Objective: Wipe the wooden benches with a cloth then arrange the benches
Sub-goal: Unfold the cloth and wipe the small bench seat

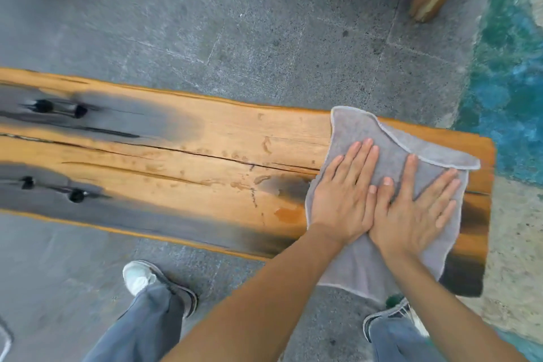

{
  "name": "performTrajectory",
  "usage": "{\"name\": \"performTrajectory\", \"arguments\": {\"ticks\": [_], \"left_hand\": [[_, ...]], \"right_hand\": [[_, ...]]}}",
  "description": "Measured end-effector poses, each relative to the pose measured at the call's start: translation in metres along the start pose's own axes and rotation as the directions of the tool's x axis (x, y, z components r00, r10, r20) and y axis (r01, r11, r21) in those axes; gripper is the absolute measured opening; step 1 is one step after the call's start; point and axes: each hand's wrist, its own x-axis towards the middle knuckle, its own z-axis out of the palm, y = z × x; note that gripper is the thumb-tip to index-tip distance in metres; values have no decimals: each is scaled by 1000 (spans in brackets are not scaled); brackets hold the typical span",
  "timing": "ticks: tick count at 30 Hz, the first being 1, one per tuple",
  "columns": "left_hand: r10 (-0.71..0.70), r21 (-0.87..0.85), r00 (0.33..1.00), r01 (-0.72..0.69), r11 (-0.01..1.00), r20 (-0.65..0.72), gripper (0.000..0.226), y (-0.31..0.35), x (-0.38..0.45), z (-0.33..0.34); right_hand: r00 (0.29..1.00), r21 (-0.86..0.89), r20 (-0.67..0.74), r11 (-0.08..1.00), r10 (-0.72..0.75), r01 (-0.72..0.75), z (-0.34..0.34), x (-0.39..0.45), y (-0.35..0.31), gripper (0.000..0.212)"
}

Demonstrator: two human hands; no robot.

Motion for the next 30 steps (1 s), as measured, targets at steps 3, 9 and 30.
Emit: {"name": "performTrajectory", "arguments": {"ticks": [3, 9, 30], "left_hand": [[-66, 11, 997, 66, 998, -40, 65, -63, -5, -29], [-222, 20, 968, 226, 974, -116, 63, -225, -46, -97], [-945, -473, 145, 837, 275, -293, 55, -561, -184, -202]], "right_hand": [[998, 19, -7, 997, -69, 69, 7, -10, -71, 62], [961, 56, -16, 959, -277, 278, 28, -60, -242, 63], [384, 79, 134, 396, -914, 915, 82, -218, -670, 56]]}}
